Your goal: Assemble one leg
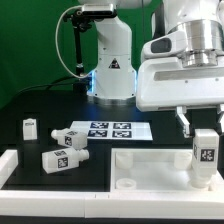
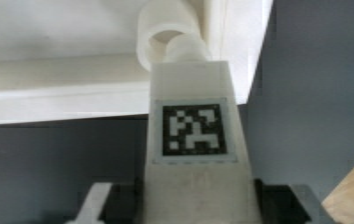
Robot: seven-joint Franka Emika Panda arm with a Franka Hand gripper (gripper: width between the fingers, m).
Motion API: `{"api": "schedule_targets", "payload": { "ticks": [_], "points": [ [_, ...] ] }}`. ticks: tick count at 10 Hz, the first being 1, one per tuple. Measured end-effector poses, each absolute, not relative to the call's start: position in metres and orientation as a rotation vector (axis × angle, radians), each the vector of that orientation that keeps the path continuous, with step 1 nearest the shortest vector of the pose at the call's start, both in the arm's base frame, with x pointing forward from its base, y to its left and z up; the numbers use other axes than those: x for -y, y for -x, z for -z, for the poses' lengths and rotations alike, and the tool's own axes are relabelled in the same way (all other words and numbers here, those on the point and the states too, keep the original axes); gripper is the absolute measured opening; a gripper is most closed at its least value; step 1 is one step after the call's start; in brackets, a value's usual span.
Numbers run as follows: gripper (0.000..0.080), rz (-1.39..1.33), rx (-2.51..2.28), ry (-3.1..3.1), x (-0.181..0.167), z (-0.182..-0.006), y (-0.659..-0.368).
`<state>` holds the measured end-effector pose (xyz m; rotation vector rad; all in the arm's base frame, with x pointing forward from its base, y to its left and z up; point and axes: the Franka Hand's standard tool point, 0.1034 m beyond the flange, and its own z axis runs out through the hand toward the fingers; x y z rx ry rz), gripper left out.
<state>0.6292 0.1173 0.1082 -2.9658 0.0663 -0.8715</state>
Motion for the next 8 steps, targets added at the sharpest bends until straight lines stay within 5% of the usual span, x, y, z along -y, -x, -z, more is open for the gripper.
{"api": "schedule_targets", "payload": {
  "ticks": [8],
  "points": [
    [0.0285,0.893,-0.064,2.97,-0.1084,-0.1085,-0.6298]
  ]
}}
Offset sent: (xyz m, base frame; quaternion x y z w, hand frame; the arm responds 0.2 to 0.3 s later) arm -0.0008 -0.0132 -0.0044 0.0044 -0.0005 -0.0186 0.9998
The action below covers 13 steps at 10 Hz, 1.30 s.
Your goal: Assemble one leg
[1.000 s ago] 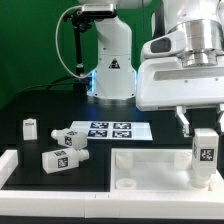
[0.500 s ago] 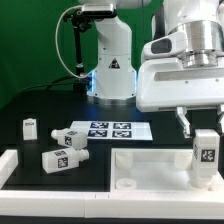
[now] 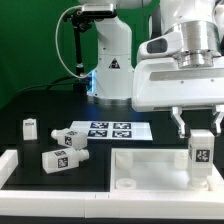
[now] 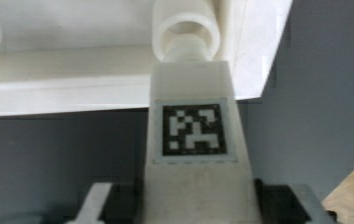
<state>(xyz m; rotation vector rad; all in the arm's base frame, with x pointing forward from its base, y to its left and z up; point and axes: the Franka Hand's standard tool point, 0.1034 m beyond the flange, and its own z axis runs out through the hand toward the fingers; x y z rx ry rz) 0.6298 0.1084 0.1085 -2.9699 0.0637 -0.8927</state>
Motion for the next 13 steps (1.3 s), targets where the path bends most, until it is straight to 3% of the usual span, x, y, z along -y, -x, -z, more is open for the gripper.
{"api": "schedule_targets", "payload": {
  "ticks": [9,13],
  "points": [
    [0.0285,0.843,-0.067,2.973,-0.1165,-0.1084,-0.629],
    [0.0285,0.955,-0.06,2.949,-0.1166,-0.108,-0.6344]
  ]
}}
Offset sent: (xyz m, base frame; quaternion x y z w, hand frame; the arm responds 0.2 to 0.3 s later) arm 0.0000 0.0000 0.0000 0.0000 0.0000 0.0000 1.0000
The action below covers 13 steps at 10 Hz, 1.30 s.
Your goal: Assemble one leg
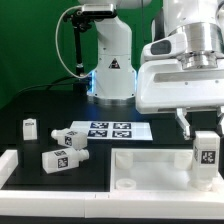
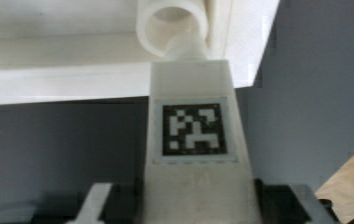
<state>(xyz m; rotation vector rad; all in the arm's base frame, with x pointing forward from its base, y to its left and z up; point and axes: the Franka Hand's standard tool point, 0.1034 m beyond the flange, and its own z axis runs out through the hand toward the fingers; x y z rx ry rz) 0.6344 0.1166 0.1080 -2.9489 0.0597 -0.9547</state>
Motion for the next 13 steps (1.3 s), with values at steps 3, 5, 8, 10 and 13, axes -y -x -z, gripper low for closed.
{"api": "schedule_targets", "payload": {
  "ticks": [3,5,8,10,13],
  "points": [
    [0.0285,0.939,-0.062,2.948,-0.118,-0.113,-0.632],
    [0.0285,0.935,-0.064,2.955,-0.113,-0.111,-0.629],
    [0.0285,0.956,-0.066,2.956,-0.109,-0.107,-0.628],
    [0.0285,0.973,-0.064,2.952,-0.109,-0.107,-0.63],
    [0.0285,1.026,-0.038,2.948,-0.104,-0.109,-0.637]
  ]
}}
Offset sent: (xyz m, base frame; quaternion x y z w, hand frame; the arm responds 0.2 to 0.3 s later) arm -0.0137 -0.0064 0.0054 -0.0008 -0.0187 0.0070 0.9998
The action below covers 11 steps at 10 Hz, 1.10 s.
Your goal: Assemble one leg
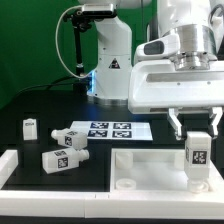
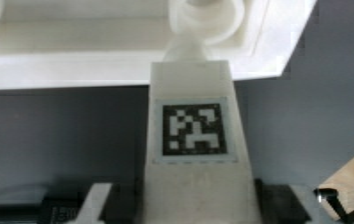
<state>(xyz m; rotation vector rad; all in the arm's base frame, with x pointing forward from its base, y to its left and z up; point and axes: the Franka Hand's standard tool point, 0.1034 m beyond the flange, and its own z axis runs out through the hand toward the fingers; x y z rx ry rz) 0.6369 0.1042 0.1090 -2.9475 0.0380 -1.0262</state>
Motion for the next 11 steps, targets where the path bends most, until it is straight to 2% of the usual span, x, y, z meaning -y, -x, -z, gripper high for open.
{"api": "schedule_targets", "payload": {
  "ticks": [2,4,6,11],
  "points": [
    [0.0285,0.998,-0.065,2.95,-0.106,-0.108,-0.636],
    [0.0285,0.785,-0.171,2.965,-0.122,-0.114,-0.623],
    [0.0285,0.705,-0.226,2.971,-0.126,-0.112,-0.618],
    [0.0285,0.762,-0.238,2.971,-0.114,-0.113,-0.625]
  ]
}}
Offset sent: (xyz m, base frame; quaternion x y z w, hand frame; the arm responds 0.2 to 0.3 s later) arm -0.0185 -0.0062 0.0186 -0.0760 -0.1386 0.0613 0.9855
